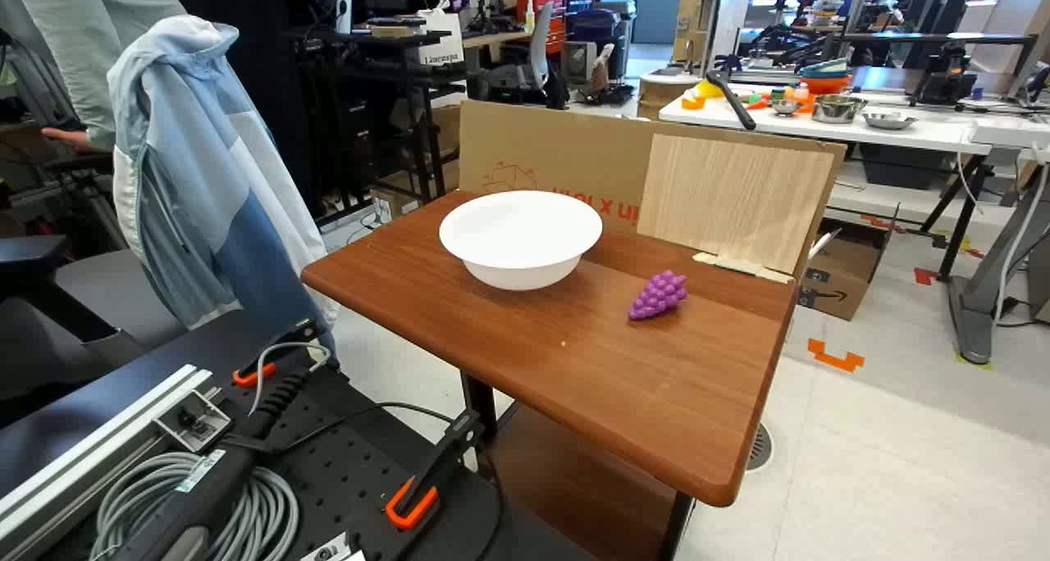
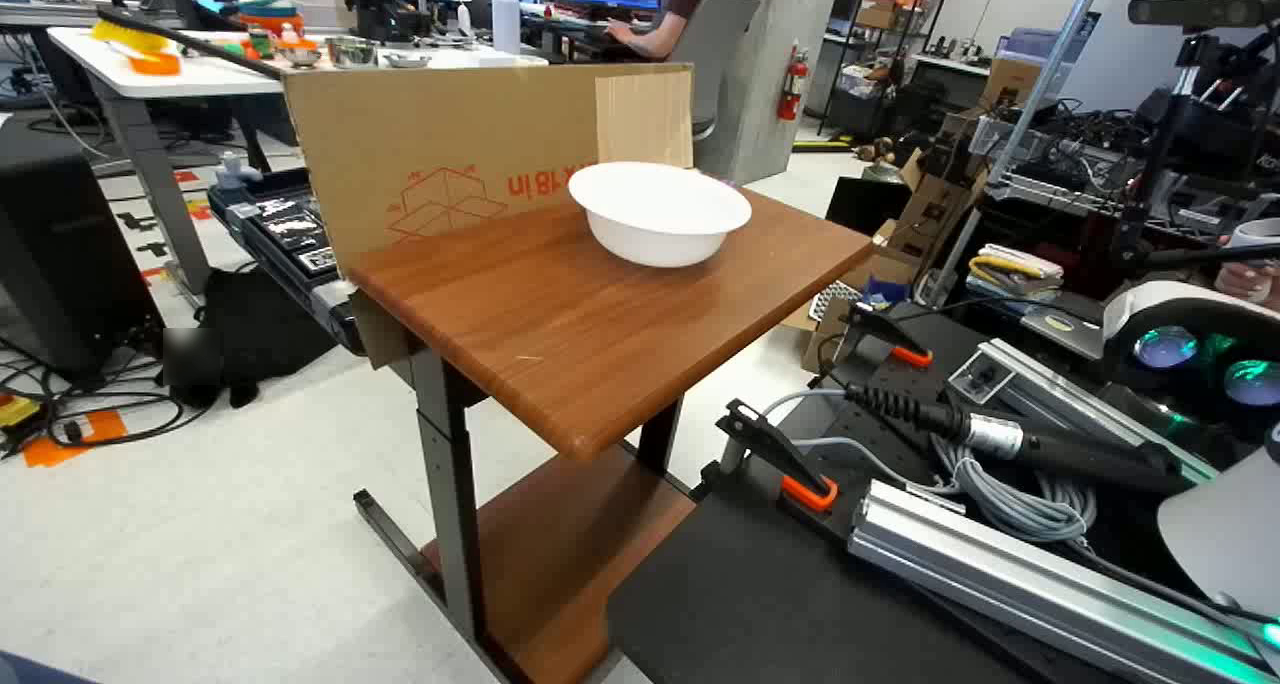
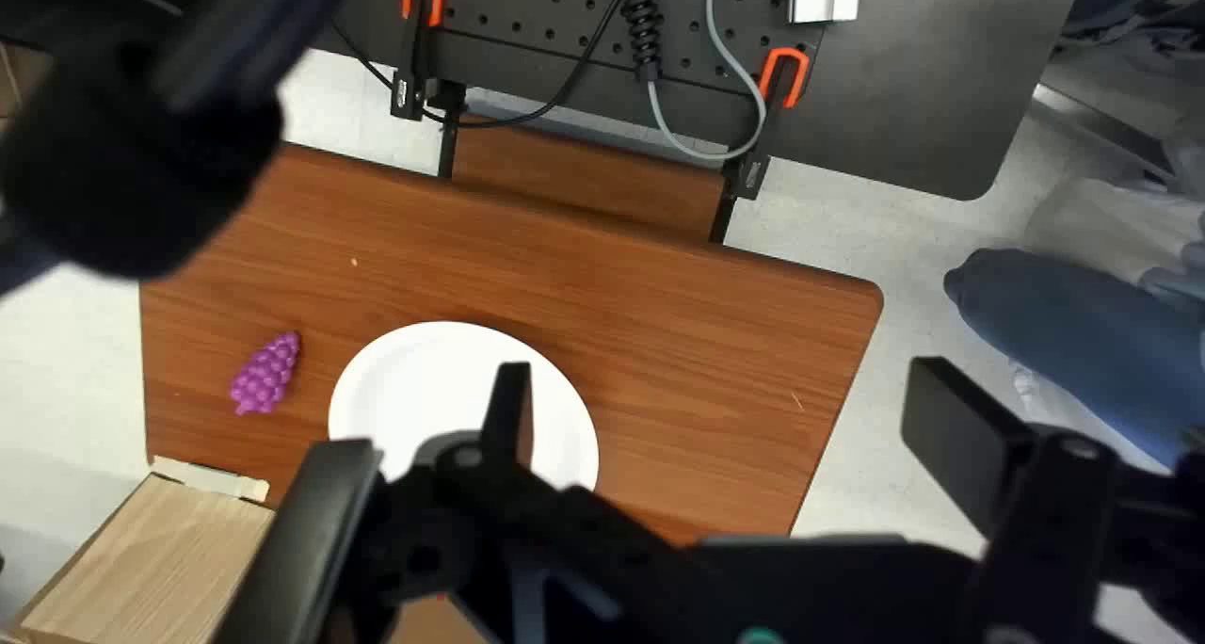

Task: Put the plastic grapes in the bowl

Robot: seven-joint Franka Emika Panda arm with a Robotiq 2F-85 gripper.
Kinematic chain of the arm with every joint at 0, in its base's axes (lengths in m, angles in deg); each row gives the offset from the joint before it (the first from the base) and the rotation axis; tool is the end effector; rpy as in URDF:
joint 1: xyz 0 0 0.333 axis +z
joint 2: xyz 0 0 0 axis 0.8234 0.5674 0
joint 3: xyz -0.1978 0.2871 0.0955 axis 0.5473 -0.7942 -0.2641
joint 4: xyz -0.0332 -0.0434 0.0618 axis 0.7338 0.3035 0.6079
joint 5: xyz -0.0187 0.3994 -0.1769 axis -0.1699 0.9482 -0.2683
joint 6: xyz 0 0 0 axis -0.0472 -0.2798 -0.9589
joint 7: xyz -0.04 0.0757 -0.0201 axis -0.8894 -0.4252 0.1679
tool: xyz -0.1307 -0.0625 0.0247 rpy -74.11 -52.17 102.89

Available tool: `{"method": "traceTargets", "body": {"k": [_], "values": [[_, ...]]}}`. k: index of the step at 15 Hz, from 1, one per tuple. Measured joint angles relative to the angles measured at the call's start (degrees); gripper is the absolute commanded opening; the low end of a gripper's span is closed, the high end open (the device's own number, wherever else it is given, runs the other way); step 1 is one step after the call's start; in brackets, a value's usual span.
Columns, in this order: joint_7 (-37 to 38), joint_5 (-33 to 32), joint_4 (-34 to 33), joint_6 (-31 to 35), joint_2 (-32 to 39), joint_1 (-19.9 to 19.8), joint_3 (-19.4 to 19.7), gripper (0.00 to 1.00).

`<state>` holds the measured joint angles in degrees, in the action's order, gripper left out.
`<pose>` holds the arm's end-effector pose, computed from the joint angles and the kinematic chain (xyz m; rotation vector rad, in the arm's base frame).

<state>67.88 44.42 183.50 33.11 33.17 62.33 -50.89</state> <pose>0.3374 0.1168 0.4965 2.9701 0.3909 0.0956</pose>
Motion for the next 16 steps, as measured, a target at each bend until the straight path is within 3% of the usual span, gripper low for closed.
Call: {"method": "traceTargets", "body": {"k": [16], "values": [[2.23, 0.06, -0.36, 1.41, 0.05, -0.06, 0.2, 1.0]]}}
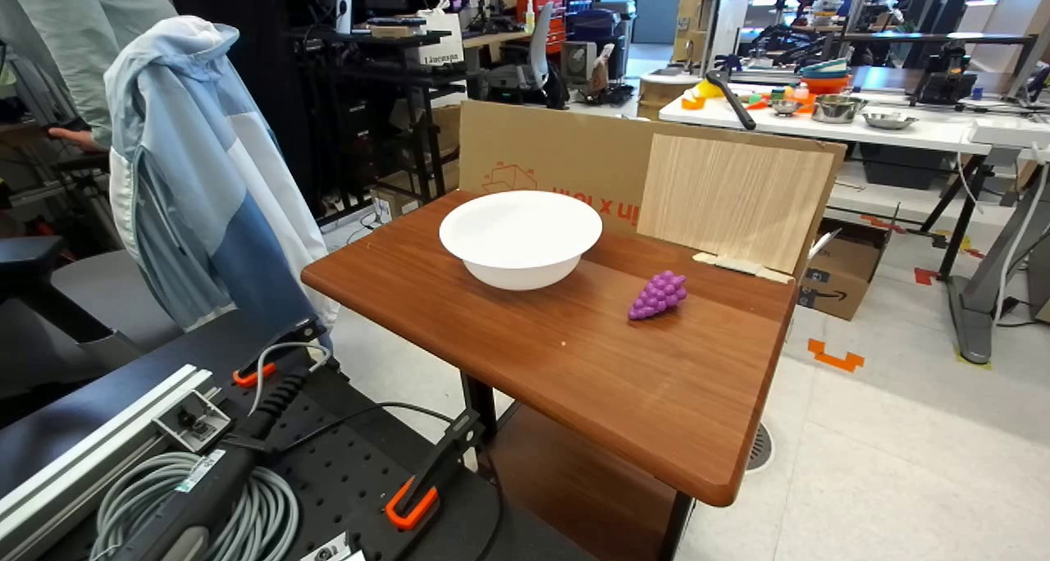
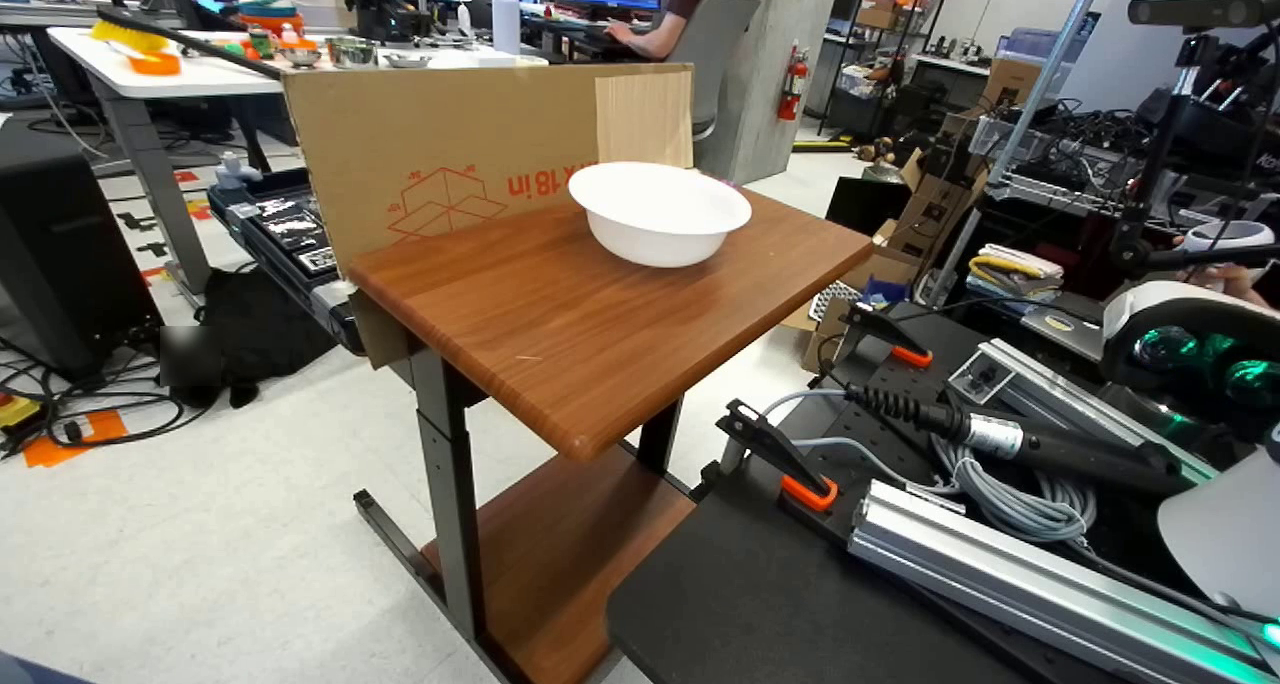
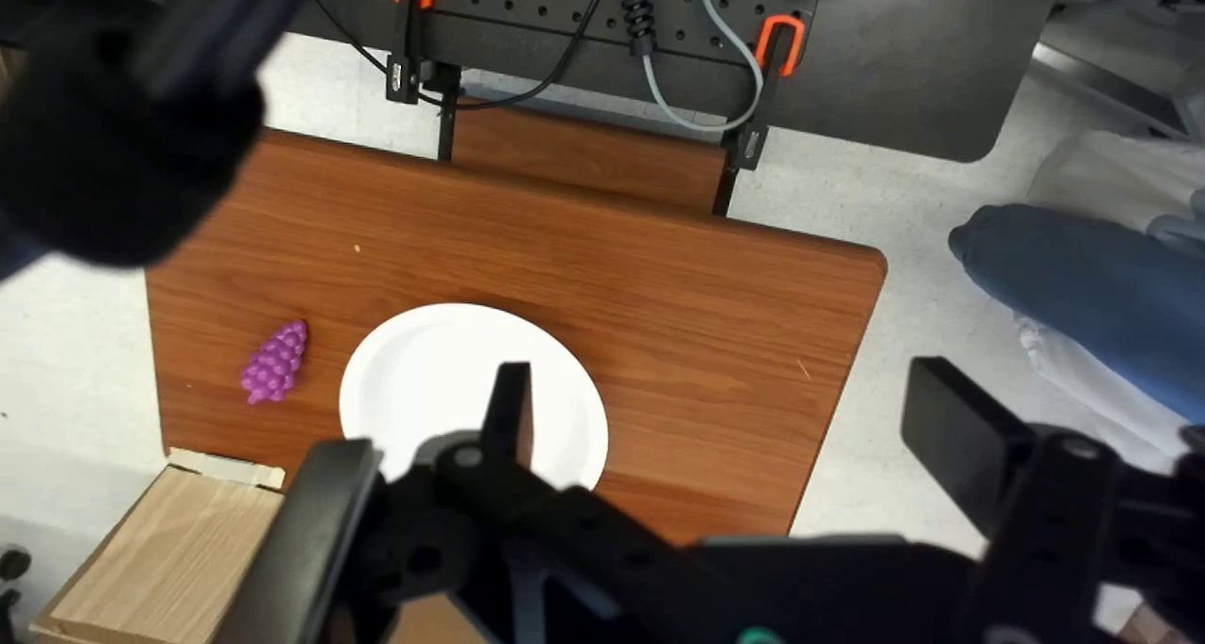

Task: Put the plastic grapes in the bowl

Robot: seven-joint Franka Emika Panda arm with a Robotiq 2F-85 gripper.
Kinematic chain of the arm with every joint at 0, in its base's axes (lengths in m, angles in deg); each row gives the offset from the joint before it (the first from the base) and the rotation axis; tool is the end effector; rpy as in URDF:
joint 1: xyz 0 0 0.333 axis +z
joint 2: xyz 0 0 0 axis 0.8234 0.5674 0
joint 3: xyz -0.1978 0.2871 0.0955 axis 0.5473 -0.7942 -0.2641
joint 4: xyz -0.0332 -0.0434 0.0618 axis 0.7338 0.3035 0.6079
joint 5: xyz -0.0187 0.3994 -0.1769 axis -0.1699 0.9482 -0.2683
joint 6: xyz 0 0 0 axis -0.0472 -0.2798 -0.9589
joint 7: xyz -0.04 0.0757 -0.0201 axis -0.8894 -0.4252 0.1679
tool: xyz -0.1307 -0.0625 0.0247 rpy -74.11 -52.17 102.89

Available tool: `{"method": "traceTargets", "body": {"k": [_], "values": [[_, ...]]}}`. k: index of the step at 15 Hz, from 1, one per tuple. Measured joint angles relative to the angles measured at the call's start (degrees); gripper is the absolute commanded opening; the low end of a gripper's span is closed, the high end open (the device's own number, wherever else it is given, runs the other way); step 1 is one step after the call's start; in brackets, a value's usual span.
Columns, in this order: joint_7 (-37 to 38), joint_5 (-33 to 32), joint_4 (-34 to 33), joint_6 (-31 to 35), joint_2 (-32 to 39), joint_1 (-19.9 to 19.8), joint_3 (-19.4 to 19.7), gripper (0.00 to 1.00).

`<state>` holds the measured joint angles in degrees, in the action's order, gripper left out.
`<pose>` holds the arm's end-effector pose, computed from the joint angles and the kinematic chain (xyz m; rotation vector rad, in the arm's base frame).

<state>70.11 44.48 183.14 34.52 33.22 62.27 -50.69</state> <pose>0.3421 0.1173 0.5020 2.9852 0.3314 0.1439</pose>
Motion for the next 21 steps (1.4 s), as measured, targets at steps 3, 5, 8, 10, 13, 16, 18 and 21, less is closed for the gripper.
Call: {"method": "traceTargets", "body": {"k": [3, 5, 8, 10, 13, 16, 18, 21], "values": [[1.86, -0.03, -1.34, 1.98, 0.59, -1.59, 2.03, 1.0], [2.12, -0.05, -2.3, 3.23, 1.79, -4.05, 4.65, 1.0], [1.63, -0.08, -4.37, 5.45, 6.54, -8.26, 9.91, 1.0], [1.15, -0.08, -6.45, 7.15, 11.62, -10.66, 13.16, 1.0], [1.04, 0.15, -11.14, 8.99, 20.66, -12.91, 16.69, 1.0], [1.06, 1.64, -16.8, 9.83, 29.14, -13.76, 19.0, 1.0], [0.77, 4.3, -20.45, 9.84, 33.86, -14.23, 20.41, 1.0], [0.25, 9.18, -24.65, 9.82, 38.49, -14.98, 21.7, 1.0]]}}
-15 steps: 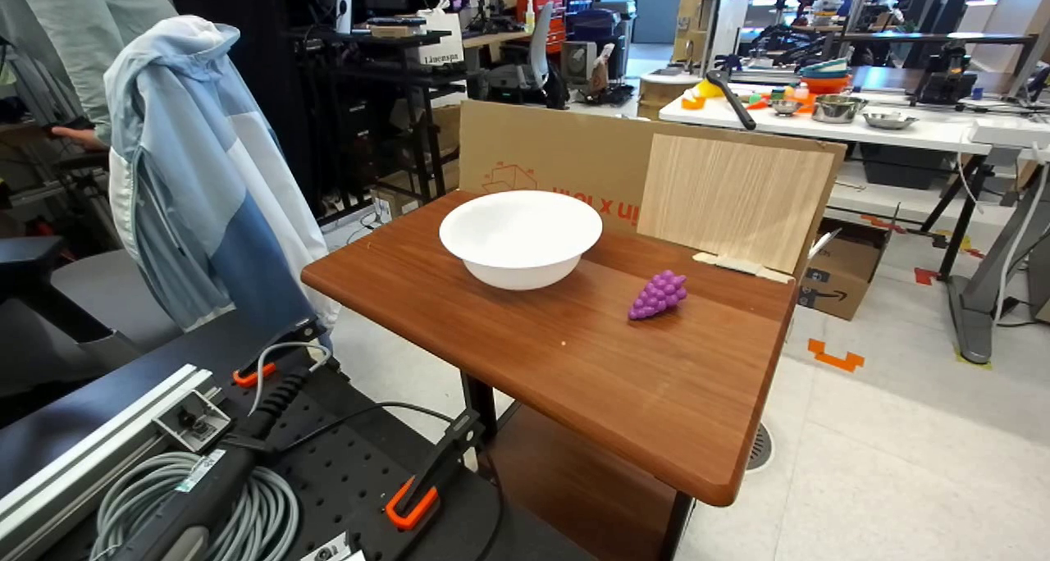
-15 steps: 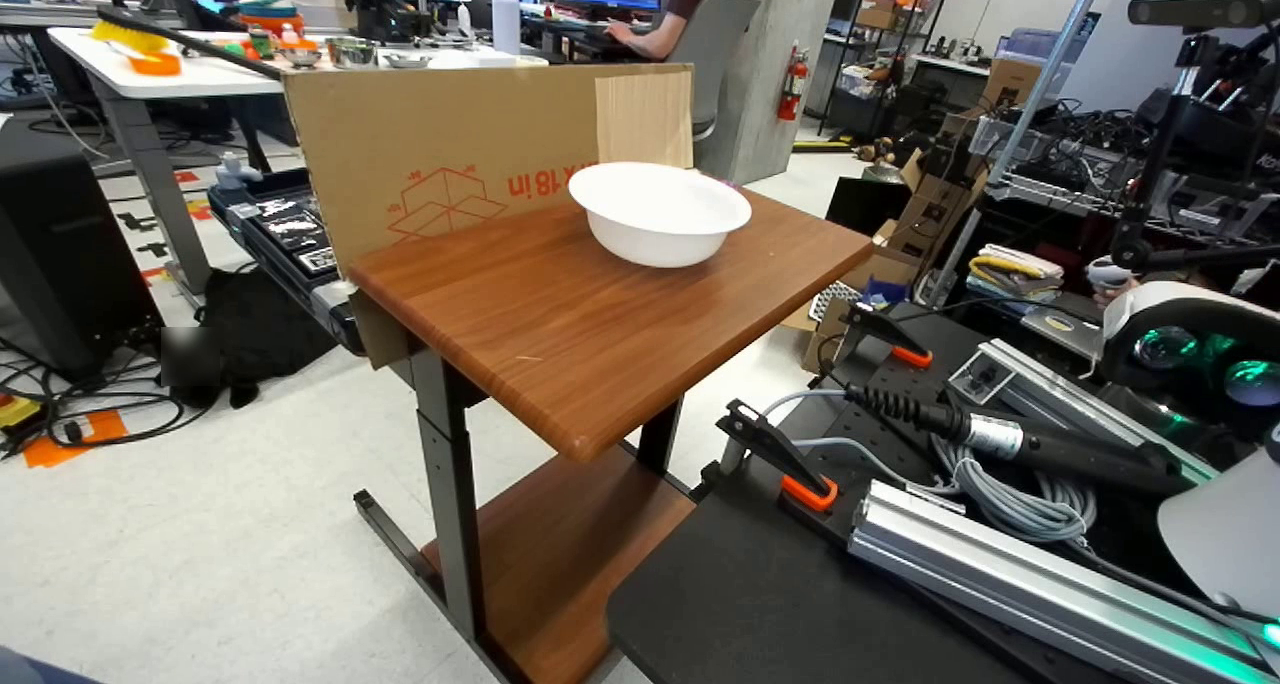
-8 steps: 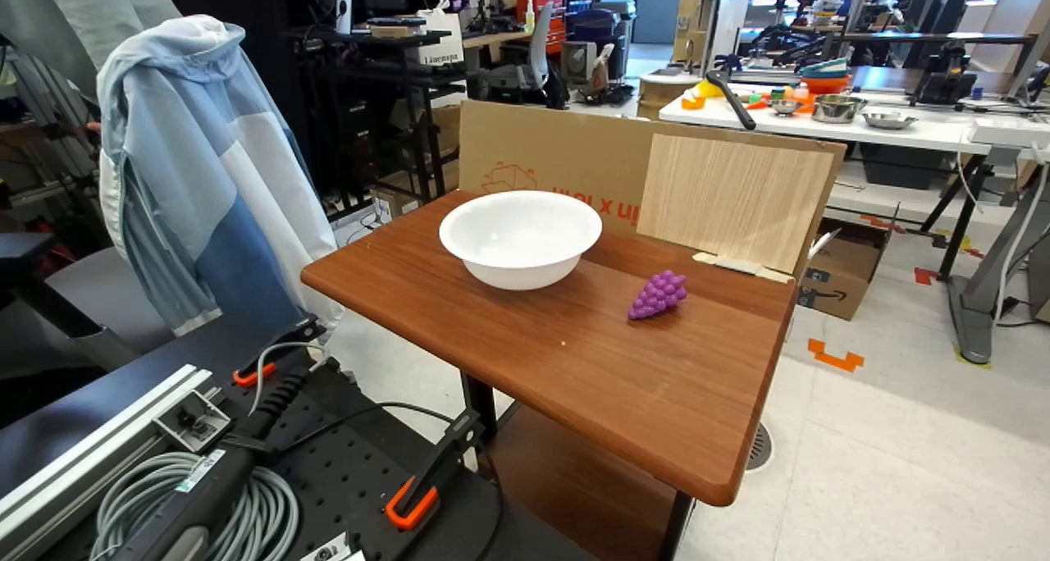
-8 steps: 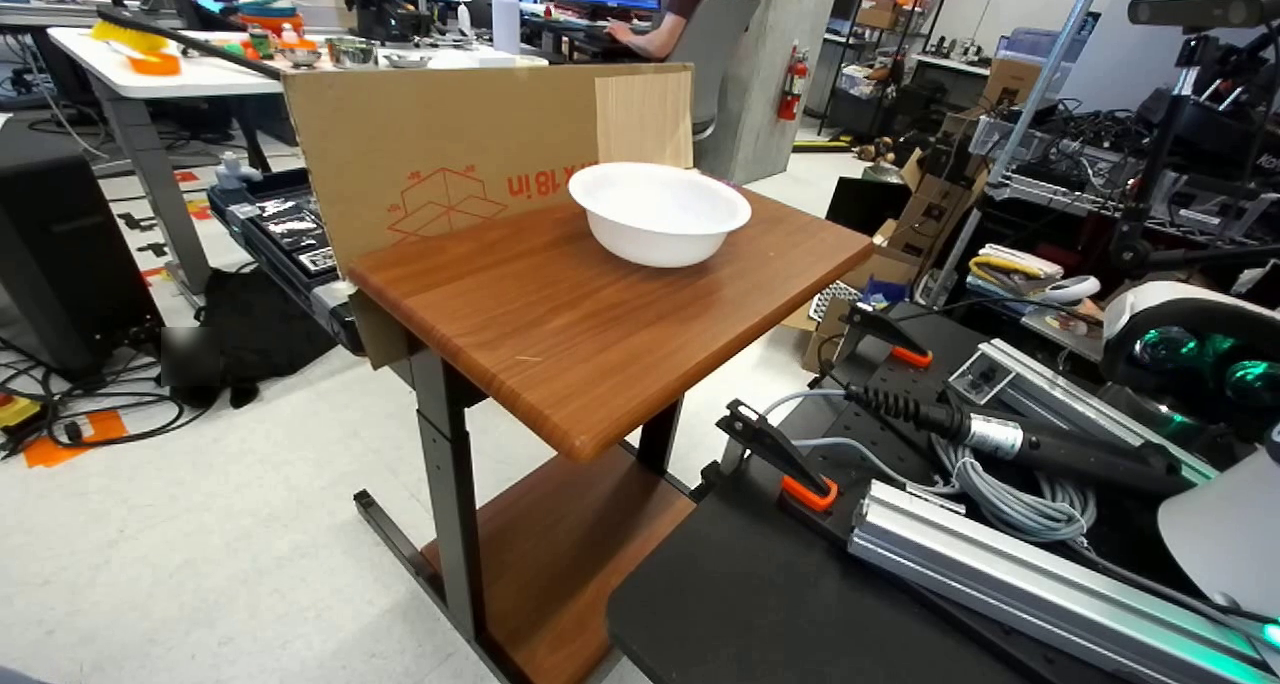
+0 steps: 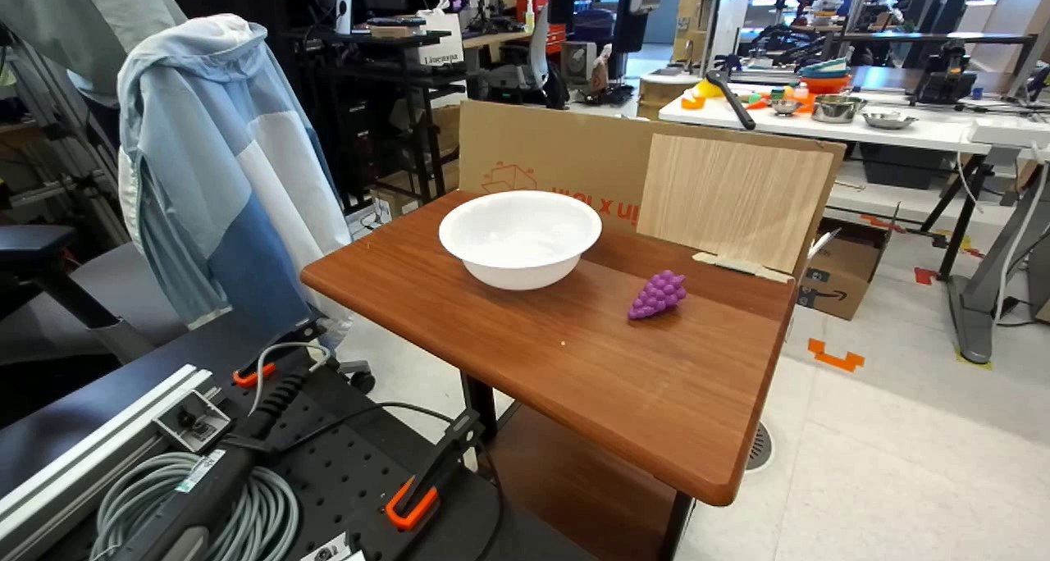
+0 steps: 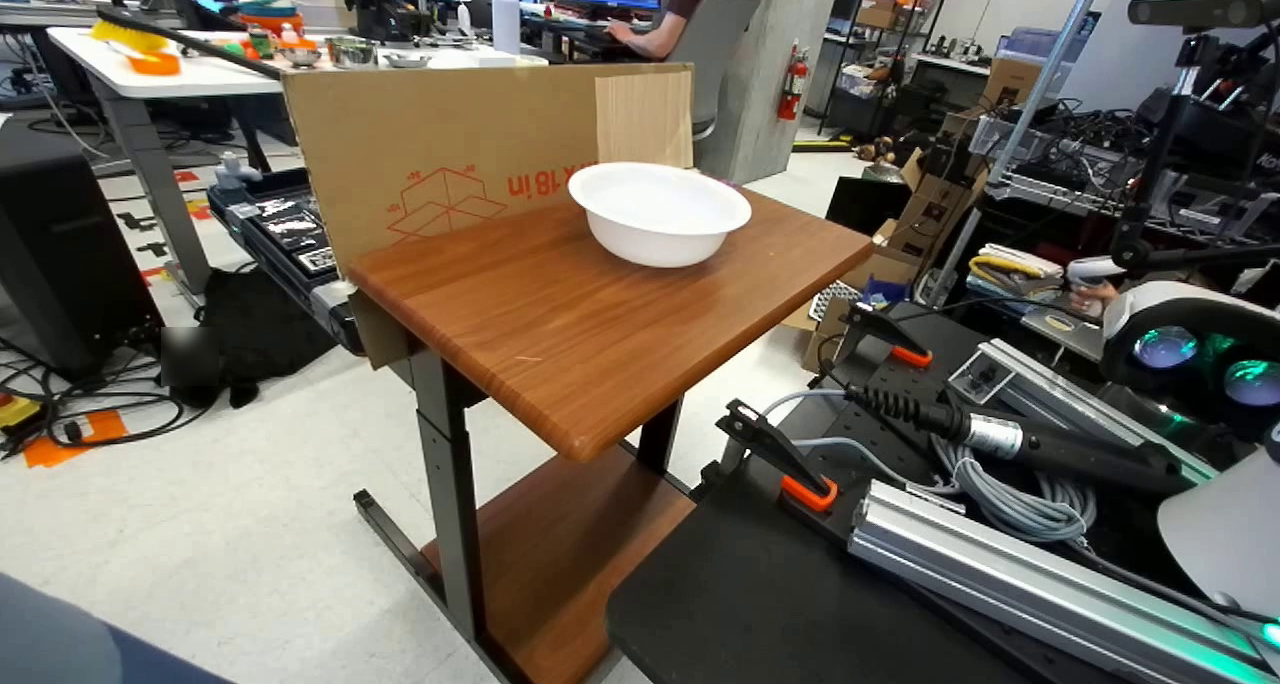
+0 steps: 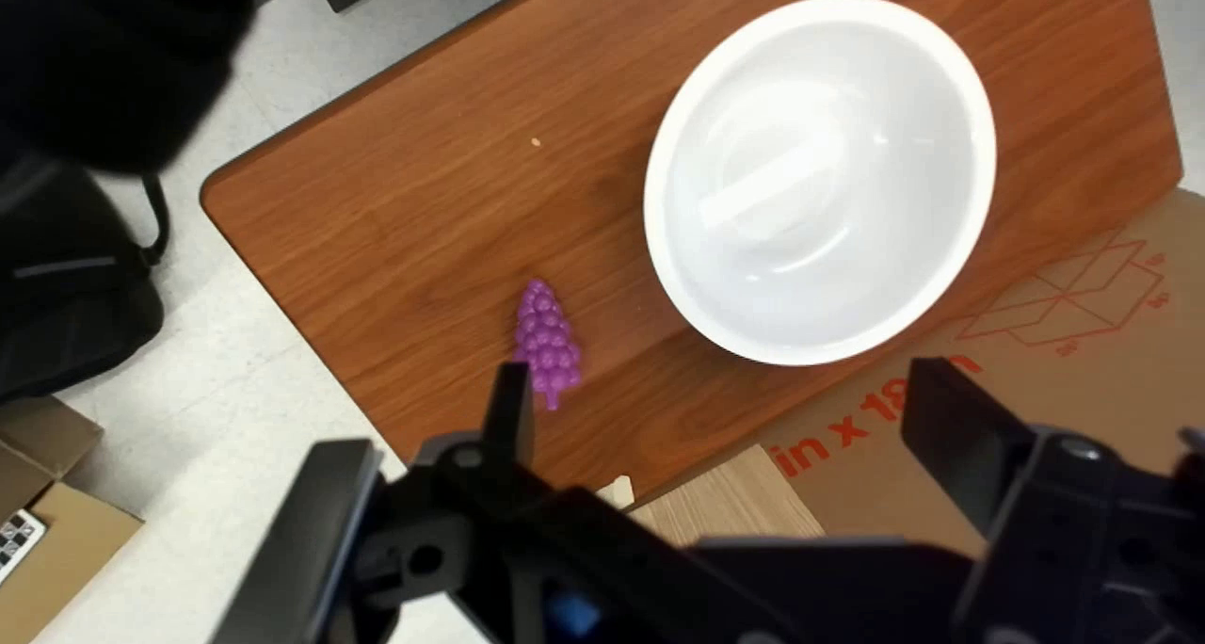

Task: Put the plastic grapes in the bowl

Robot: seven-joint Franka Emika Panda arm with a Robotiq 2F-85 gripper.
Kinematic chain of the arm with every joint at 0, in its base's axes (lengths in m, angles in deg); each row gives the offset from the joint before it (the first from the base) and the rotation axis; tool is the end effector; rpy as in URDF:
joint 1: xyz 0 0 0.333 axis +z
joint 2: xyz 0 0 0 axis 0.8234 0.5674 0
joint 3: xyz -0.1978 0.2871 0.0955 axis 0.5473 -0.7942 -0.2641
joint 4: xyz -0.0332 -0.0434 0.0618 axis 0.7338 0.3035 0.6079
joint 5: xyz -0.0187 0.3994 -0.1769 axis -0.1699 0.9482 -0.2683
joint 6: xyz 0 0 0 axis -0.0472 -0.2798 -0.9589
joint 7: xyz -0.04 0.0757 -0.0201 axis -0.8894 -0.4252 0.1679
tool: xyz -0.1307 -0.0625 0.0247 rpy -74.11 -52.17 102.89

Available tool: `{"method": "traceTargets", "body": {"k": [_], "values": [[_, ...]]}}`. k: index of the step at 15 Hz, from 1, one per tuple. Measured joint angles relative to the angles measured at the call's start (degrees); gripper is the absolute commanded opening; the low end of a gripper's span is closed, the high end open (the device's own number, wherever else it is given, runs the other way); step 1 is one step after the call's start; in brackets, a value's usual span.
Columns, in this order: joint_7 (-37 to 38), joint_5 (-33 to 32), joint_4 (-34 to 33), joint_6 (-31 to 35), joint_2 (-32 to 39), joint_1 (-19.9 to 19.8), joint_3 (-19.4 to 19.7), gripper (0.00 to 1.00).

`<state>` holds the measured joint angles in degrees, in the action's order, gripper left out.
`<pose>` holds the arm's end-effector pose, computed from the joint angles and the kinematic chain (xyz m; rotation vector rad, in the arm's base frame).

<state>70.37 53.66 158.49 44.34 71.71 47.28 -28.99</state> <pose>0.5503 -0.1682 0.4364 -2.9304 0.6672 -0.0433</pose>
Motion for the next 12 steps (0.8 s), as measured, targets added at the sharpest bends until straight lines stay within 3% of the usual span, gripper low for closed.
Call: {"method": "traceTargets", "body": {"k": [8, 12], "values": [[3.29, 0.13, -2.25, 1.19, -4.3, 4.86, -7.19, 1.0], [4.49, 1.2, -2.58, 1.18, 0.37, 3.26, -4.89, 1.0]]}}
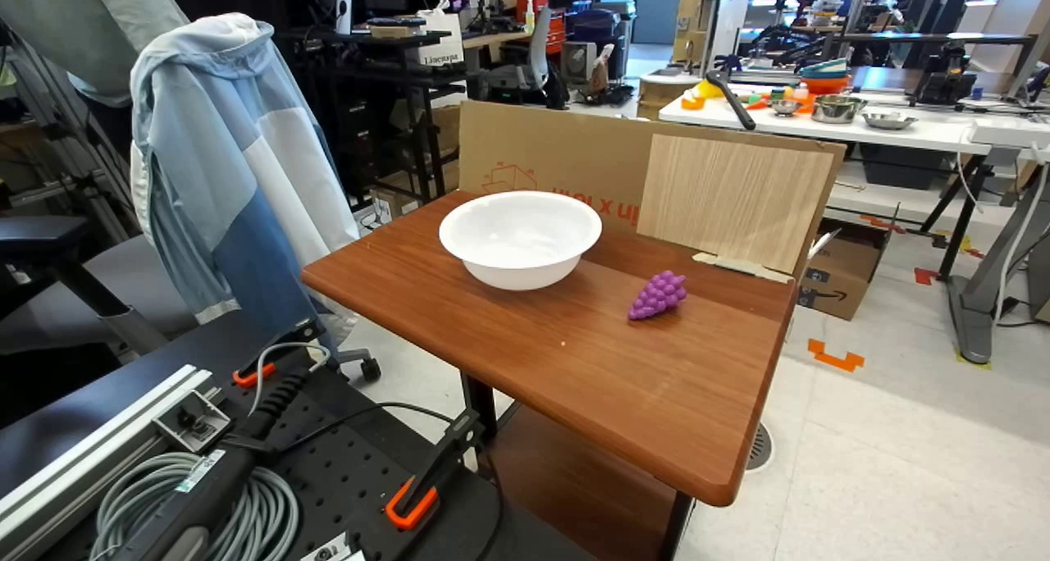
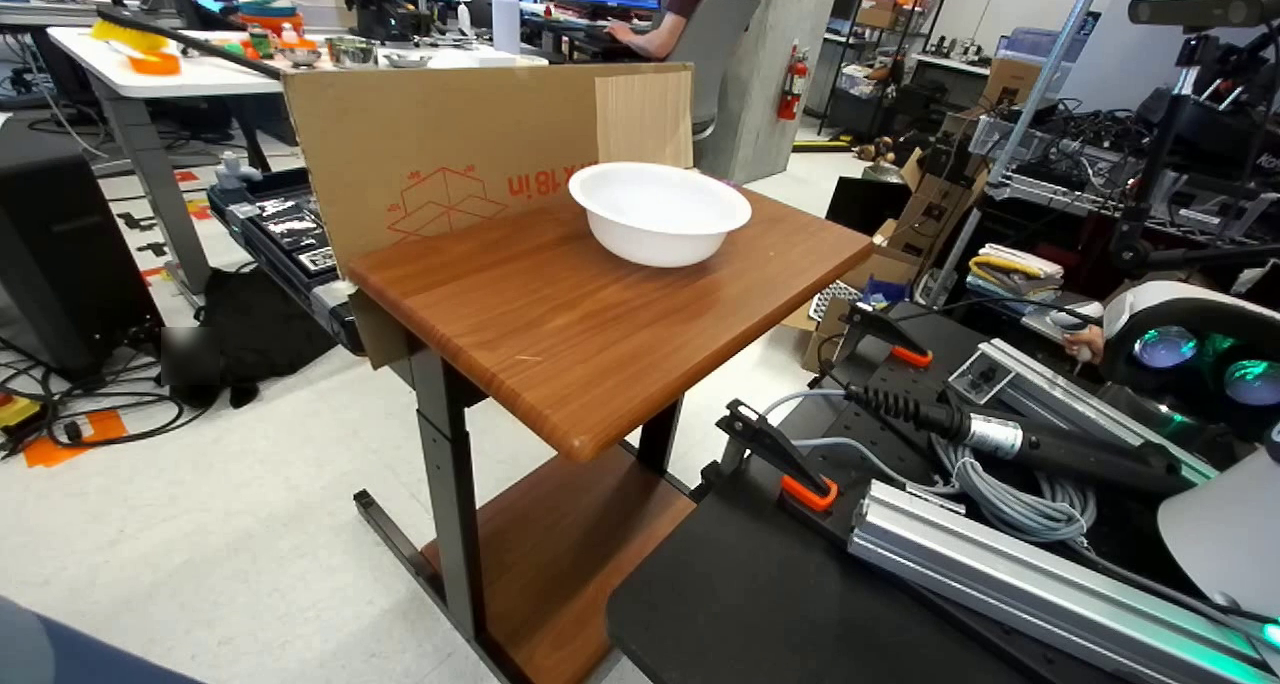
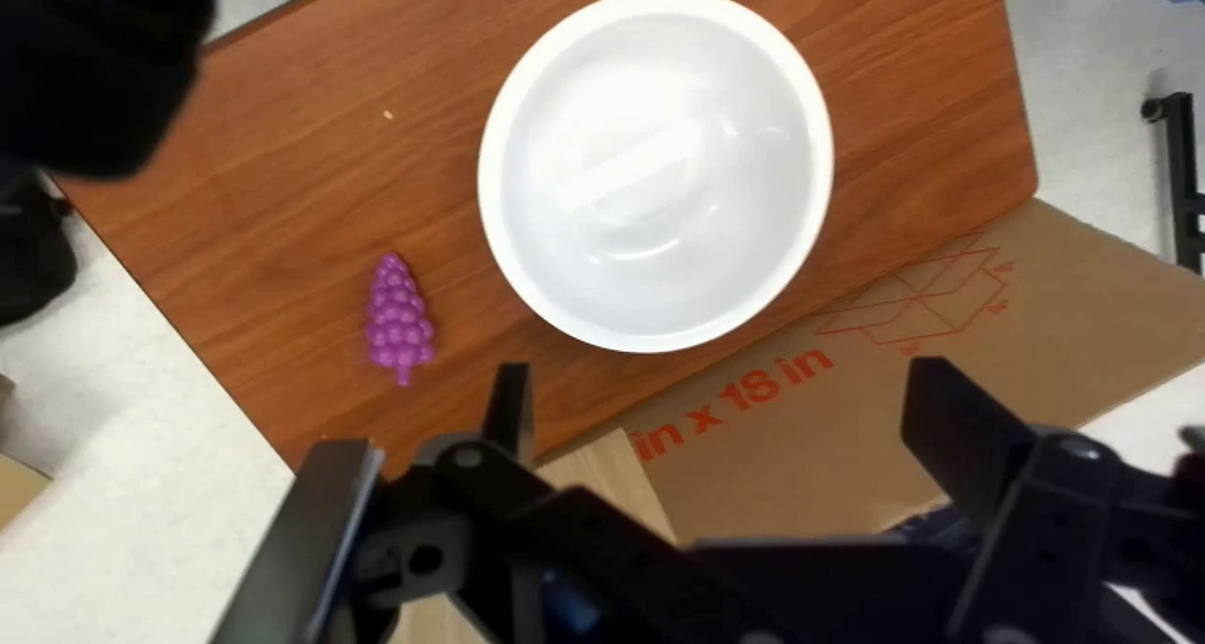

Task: Put the plastic grapes in the bowl

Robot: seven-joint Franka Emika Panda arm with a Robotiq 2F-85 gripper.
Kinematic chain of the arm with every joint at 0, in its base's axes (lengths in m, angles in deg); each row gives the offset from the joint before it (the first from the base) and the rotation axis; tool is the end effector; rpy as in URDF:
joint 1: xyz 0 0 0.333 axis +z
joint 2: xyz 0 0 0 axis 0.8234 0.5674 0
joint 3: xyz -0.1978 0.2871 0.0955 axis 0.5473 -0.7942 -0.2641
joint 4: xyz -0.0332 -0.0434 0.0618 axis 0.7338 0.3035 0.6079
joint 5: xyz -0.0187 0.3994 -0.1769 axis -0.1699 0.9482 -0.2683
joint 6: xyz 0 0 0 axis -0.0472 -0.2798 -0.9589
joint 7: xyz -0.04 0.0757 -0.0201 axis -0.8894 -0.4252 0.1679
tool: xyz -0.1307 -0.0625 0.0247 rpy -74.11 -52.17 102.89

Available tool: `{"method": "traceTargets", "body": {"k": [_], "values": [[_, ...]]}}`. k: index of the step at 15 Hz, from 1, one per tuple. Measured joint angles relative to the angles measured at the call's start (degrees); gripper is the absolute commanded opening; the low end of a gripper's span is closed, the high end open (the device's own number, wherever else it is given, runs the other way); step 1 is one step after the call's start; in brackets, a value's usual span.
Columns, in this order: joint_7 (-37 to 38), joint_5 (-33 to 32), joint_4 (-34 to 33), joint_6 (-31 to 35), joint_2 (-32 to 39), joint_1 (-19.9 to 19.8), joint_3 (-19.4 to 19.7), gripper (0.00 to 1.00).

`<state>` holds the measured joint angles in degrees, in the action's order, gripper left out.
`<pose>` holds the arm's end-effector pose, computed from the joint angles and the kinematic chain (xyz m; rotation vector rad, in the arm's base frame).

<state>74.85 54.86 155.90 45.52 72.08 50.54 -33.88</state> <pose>0.5838 -0.0894 0.4585 -2.9307 0.5819 -0.1106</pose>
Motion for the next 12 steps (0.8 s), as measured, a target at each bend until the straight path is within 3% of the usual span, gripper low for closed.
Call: {"method": "traceTargets", "body": {"k": [4, 12], "values": [[-0.01, 0.8, -0.02, 0.14, 3.96, -2.36, 2.16, 1.0], [1.73, 0.99, -1.05, -0.06, 5.34, -2.27, 2.05, 1.0]]}}
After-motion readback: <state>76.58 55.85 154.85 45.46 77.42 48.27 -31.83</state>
